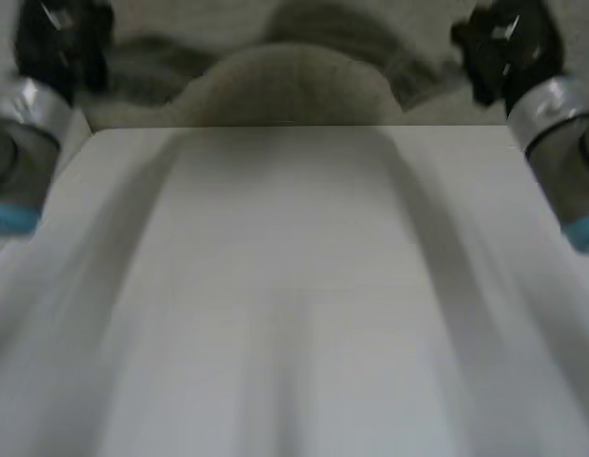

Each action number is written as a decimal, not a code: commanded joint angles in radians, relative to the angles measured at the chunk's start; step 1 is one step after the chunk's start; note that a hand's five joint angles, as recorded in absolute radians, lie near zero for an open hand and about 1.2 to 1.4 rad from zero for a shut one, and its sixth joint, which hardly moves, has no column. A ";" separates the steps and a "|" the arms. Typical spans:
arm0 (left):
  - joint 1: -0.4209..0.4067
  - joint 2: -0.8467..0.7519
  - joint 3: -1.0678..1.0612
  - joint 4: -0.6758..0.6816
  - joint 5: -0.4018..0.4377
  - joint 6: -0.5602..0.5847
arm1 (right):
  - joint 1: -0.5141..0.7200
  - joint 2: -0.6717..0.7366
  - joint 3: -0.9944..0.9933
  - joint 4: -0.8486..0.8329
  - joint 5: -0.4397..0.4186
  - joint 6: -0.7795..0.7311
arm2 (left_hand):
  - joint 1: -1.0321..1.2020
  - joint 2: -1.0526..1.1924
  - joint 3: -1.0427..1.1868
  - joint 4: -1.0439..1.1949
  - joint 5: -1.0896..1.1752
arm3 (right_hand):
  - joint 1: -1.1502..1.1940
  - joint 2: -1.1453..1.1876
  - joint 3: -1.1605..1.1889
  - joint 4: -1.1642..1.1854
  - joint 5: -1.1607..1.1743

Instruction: Fold the towel.

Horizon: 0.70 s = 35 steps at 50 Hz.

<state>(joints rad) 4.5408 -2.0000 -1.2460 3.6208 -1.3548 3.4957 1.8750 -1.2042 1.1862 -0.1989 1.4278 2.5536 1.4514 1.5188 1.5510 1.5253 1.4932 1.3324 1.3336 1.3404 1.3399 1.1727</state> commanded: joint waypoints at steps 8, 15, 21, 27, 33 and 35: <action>0.012 -0.052 -0.523 0.233 0.160 0.250 | -0.046 0.038 0.360 0.004 -0.119 -0.056 | -0.055 -0.123 -0.155 -0.129 -0.271 | 0.064 0.063 0.056 0.056 0.049; 0.056 -0.036 -0.624 0.234 0.180 0.319 | -0.063 0.009 0.405 0.018 -0.115 -0.115 | -0.055 -0.123 -0.155 -0.129 -0.271 | 0.064 0.063 0.056 0.056 0.049; 0.096 0.053 -0.702 0.223 0.210 0.325 | -0.118 -0.168 0.473 0.071 -0.110 -0.165 | -0.055 -0.123 -0.155 -0.129 -0.271 | 0.064 0.063 0.056 0.056 0.049; 0.155 0.251 -0.782 0.165 0.233 0.319 | -0.157 -0.278 0.492 0.170 -0.121 -0.167 | -0.055 -0.123 -0.155 -0.129 -0.271 | 0.064 0.063 0.056 0.056 0.049; 0.239 0.490 -0.834 0.041 0.322 0.306 | -0.230 -0.408 0.481 0.372 -0.161 -0.194 | -0.055 -0.123 -0.155 -0.129 -0.271 | 0.064 0.063 0.056 0.056 0.049; 0.257 0.538 -0.843 0.006 0.351 0.296 | -0.257 -0.433 0.477 0.420 -0.175 -0.214 | -0.055 -0.123 -0.155 -0.129 -0.271 | 0.064 0.063 0.056 0.056 0.049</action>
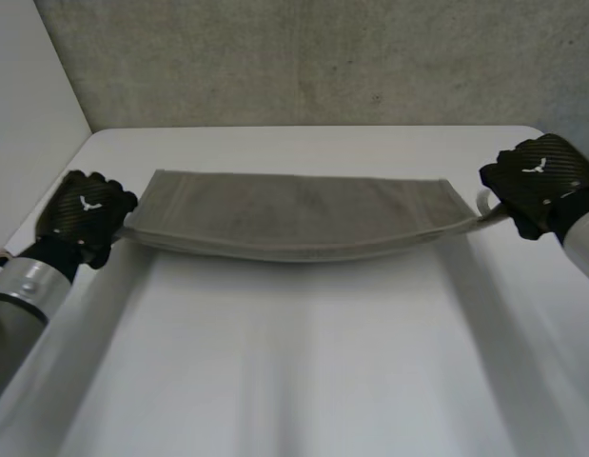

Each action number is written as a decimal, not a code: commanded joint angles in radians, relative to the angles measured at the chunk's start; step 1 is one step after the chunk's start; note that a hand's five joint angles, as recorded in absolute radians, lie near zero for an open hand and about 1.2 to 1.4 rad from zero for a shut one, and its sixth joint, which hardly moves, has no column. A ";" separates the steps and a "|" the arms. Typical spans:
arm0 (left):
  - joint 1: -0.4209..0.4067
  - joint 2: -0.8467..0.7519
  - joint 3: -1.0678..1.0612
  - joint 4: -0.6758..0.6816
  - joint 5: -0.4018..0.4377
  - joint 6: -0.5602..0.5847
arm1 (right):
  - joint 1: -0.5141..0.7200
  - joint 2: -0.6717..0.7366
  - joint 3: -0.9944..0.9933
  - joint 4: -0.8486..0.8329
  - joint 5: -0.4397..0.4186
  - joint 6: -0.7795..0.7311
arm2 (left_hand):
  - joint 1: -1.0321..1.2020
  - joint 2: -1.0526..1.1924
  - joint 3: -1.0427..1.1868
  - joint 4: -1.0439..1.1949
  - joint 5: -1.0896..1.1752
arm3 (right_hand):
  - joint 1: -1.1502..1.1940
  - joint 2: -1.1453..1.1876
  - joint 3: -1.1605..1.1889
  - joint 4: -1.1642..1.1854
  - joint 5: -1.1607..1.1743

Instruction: Fold the towel.

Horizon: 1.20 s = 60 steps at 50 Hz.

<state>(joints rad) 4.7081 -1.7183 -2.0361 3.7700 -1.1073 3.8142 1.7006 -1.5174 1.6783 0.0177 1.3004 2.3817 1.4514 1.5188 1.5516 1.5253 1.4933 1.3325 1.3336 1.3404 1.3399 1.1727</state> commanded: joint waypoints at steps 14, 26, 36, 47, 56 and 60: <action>0.043 0.087 0.049 -0.168 0.166 -0.062 | -0.134 0.036 -0.124 0.262 -0.089 -0.095 | -0.055 -0.123 -0.155 -0.129 -0.272 | 0.064 0.063 0.056 0.056 0.049; -0.097 -0.408 0.505 -0.173 -0.078 0.005 | 0.050 0.538 -0.495 0.239 0.140 -0.040 | -0.055 -0.123 -0.155 -0.129 -0.272 | 0.064 0.063 0.056 0.056 0.049; -0.177 -0.783 1.031 -0.278 -0.193 0.031 | 0.070 0.793 -0.802 0.200 0.224 0.089 | -0.055 -0.123 -0.155 -0.129 -0.272 | 0.064 0.063 0.056 0.056 0.049; -0.223 -1.006 1.399 -0.431 -0.235 0.097 | 0.097 0.985 -1.071 0.191 0.307 0.093 | -0.055 -0.123 -0.155 -0.129 -0.272 | 0.064 0.063 0.056 0.056 0.049; -0.238 -1.055 1.504 -0.490 -0.296 0.097 | 0.106 1.008 -1.108 0.145 0.319 0.096 | -1.178 -1.245 -1.278 -1.252 -1.394 | -1.158 -1.159 -1.166 -1.165 -1.173; -0.259 -1.035 1.502 -0.496 -0.339 0.084 | 0.114 1.000 -1.098 0.134 0.349 0.105 | -1.264 -1.332 -1.365 -1.338 -1.481 | -1.158 -1.159 -1.166 -1.165 -1.173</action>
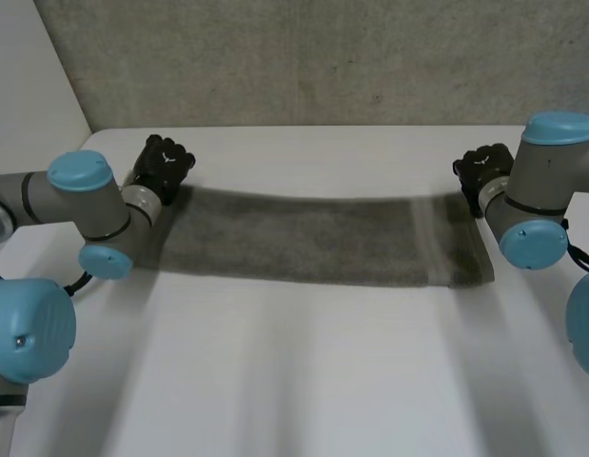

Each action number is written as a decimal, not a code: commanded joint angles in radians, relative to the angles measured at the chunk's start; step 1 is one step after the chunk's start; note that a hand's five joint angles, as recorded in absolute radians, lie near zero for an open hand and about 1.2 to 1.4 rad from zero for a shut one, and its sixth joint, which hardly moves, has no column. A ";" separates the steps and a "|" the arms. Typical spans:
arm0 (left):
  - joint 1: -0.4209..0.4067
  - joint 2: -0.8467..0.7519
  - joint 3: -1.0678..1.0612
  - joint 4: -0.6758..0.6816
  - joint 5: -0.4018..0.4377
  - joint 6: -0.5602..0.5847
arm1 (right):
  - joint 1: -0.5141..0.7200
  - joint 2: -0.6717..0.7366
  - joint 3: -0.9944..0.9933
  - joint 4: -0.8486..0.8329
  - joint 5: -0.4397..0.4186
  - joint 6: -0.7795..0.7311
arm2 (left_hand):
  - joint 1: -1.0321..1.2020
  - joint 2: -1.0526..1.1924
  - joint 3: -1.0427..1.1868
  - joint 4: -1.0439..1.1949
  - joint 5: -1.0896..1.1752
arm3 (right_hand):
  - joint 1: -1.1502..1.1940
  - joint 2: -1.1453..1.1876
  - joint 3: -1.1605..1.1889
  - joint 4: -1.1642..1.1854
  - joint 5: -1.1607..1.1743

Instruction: Fold the towel.

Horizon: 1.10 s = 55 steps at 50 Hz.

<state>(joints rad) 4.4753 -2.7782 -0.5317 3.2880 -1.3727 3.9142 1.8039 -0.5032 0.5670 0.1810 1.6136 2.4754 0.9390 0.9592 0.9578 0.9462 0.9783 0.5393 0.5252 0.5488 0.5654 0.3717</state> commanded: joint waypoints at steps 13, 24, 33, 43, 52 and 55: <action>0.008 0.352 -0.342 -0.088 -0.072 -0.255 | 0.023 -0.402 0.432 -0.138 -0.003 0.059 | -0.723 -0.743 -0.741 -0.730 -0.937 | -0.365 -0.351 -0.374 -0.391 -0.372; 0.051 0.725 -0.860 0.097 0.024 -0.360 | 0.018 -0.551 0.781 -0.138 -0.070 0.033 | -0.723 -0.743 -0.741 -0.730 -0.936 | -0.263 -0.249 -0.273 -0.290 -0.270; 0.062 0.905 -1.114 0.206 0.052 -0.378 | 0.008 -0.490 0.834 -0.175 -0.086 0.010 | -0.728 -0.749 -0.747 -0.736 -0.942 | -0.061 -0.047 -0.071 -0.087 -0.068; 0.076 0.994 -1.283 0.295 0.055 -0.381 | 0.005 -0.380 0.784 -0.219 -0.081 0.008 | -0.731 -0.752 -0.750 -0.739 -0.945 | 0.092 0.106 0.082 0.066 0.085; 0.093 0.996 -1.311 0.315 0.055 -0.381 | 0.000 -0.327 0.745 -0.225 -0.066 0.013 | -0.731 -0.752 -0.750 -0.739 -0.945 | 0.796 0.810 0.786 0.770 0.789; 0.094 0.996 -1.311 0.315 0.055 -0.381 | -0.011 -0.330 0.745 -0.221 -0.064 0.011 | -0.731 -0.752 -0.750 -0.739 -0.945 | 0.857 0.871 0.847 0.831 0.850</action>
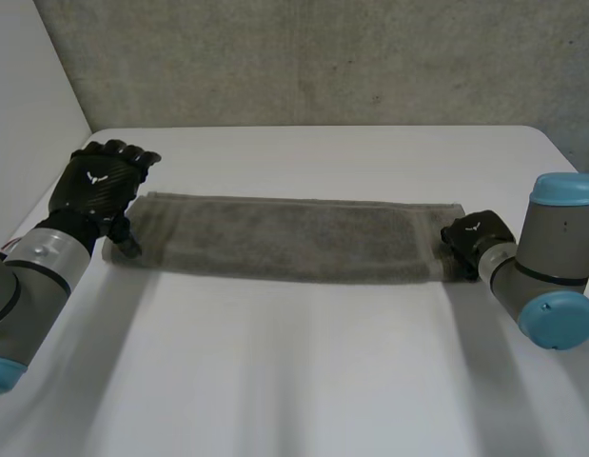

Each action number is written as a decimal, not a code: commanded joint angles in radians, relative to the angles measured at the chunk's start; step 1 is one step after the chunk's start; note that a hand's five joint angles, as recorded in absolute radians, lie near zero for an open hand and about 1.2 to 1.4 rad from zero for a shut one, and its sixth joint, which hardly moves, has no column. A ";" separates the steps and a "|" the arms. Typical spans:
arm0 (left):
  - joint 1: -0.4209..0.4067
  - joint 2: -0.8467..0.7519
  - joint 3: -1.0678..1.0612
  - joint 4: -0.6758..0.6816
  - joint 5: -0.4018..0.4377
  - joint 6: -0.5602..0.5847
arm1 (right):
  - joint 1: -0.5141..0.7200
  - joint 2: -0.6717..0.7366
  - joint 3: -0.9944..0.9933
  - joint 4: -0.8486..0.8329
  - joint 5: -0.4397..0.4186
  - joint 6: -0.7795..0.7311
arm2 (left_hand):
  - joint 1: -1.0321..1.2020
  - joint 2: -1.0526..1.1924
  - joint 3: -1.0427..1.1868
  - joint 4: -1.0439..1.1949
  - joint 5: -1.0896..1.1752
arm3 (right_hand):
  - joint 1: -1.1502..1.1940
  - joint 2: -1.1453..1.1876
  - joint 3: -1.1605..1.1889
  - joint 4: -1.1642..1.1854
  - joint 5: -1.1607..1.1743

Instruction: Fold the towel.

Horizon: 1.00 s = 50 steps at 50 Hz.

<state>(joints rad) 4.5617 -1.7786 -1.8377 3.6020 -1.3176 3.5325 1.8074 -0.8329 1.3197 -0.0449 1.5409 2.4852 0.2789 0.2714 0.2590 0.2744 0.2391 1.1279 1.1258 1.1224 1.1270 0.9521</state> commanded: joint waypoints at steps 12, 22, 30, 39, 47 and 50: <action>0.019 -0.004 -0.008 0.007 0.000 -0.001 | -0.131 -0.043 0.026 0.014 0.004 -0.002 | -0.071 -0.064 -0.051 -0.067 -0.206 | 0.268 0.270 0.274 0.269 0.270; 0.026 0.001 -0.017 0.007 0.000 -0.001 | -0.247 -0.187 -0.055 0.059 0.011 -0.162 | -0.074 -0.067 -0.054 -0.070 -0.209 | 0.268 0.270 0.274 0.269 0.270; 0.026 0.005 -0.017 0.007 -0.002 -0.004 | -0.064 -0.212 -0.255 0.065 -0.007 -0.206 | -0.074 -0.067 -0.054 -0.070 -0.209 | 0.268 0.270 0.274 0.269 0.270; 0.026 0.030 -0.020 0.007 -0.005 -0.007 | 0.335 -0.047 -0.476 0.054 -0.107 -0.224 | -0.074 -0.067 -0.054 -0.070 -0.209 | 0.268 0.270 0.274 0.269 0.270; 0.030 0.033 -0.021 0.007 -0.005 -0.009 | 0.536 0.185 -0.580 0.054 -0.113 -0.244 | -0.077 -0.070 -0.057 -0.073 -0.212 | 0.268 0.270 0.274 0.269 0.270; 0.030 0.031 -0.021 0.007 -0.005 -0.009 | 0.566 0.236 -0.602 0.057 -0.110 -0.252 | -0.077 -0.070 -0.057 -0.073 -0.212 | 0.268 0.270 0.274 0.269 0.270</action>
<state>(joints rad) 4.5900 -1.7445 -1.8585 3.6094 -1.3223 3.5243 2.2928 -0.7298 0.7659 0.0089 1.4252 2.2510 0.2788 0.2714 0.2590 0.2744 0.2388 1.3225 1.2940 1.3390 1.3413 1.1611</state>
